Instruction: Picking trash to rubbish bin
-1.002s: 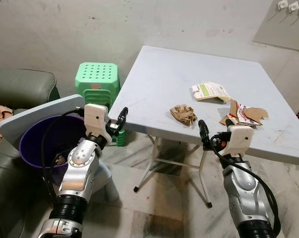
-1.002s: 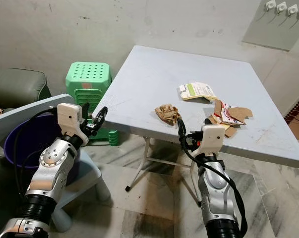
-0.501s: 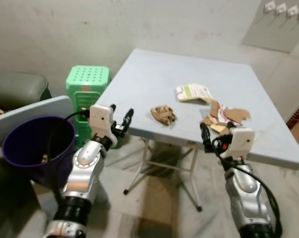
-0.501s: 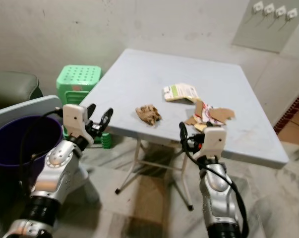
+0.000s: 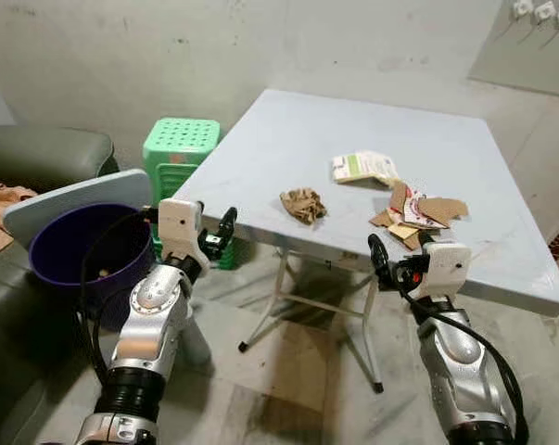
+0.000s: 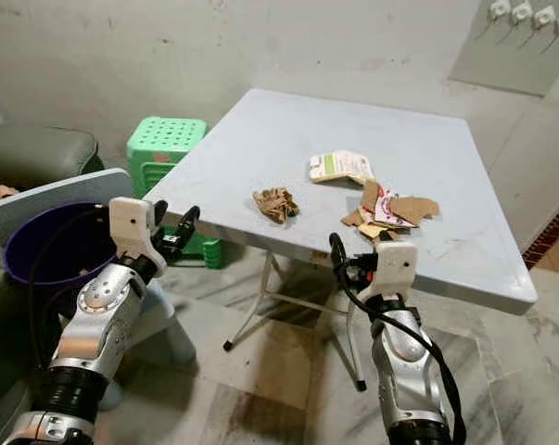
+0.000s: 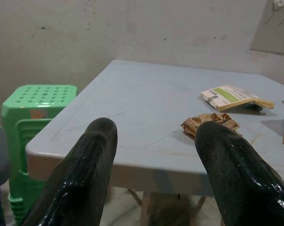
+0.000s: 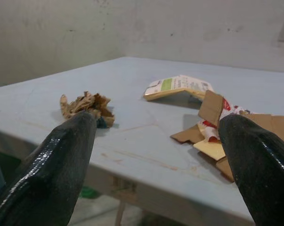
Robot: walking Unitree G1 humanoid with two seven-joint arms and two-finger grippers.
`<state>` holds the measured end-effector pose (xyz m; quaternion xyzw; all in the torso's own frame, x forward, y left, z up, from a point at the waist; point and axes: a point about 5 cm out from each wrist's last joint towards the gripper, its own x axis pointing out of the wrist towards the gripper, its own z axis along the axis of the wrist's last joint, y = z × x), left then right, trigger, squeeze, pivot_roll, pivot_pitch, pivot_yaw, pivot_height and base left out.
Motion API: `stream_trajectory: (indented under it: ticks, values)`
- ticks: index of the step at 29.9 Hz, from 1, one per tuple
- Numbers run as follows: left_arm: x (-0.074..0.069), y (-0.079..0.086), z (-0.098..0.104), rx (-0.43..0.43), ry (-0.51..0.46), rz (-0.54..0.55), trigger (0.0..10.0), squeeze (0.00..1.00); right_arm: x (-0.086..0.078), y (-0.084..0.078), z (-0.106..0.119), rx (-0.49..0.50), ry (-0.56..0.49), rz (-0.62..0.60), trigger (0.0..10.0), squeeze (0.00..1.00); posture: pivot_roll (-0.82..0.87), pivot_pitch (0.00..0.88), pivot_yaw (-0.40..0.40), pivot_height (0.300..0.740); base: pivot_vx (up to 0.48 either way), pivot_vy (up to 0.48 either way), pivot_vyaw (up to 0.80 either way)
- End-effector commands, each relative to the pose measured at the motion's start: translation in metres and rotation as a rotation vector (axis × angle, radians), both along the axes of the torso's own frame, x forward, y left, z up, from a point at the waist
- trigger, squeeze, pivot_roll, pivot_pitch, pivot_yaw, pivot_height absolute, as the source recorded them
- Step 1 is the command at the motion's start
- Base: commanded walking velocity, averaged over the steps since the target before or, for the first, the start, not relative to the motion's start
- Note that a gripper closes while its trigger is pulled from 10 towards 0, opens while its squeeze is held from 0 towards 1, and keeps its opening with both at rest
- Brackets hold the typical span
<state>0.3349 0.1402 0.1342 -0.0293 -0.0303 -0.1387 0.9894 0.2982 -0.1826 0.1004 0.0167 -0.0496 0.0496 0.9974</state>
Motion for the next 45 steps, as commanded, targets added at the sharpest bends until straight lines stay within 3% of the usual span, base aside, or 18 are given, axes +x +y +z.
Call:
stream_trajectory:
  ticks: [1,10,45]
  values:
    - [-0.0012,0.0020,0.0008,-0.003,0.008,-0.008,10.0,0.00,0.0010,-0.0004,0.0076,0.003,-0.022,0.004,10.0,0.00,-0.03,0.043,-0.074,0.740,0.000,0.000,0.00]
    - [-0.0034,0.0040,0.0015,-0.018,0.010,-0.016,10.0,0.00,-0.0003,0.0031,0.0085,0.009,-0.025,0.024,10.0,0.00,-0.03,0.060,-0.074,0.740,0.000,0.000,0.00]
    - [-0.0025,0.0047,0.0060,-0.012,-0.004,-0.009,10.0,0.00,-0.0008,0.0080,0.0077,0.012,-0.016,0.044,10.0,0.00,-0.03,0.065,-0.077,0.740,0.263,0.000,0.00]
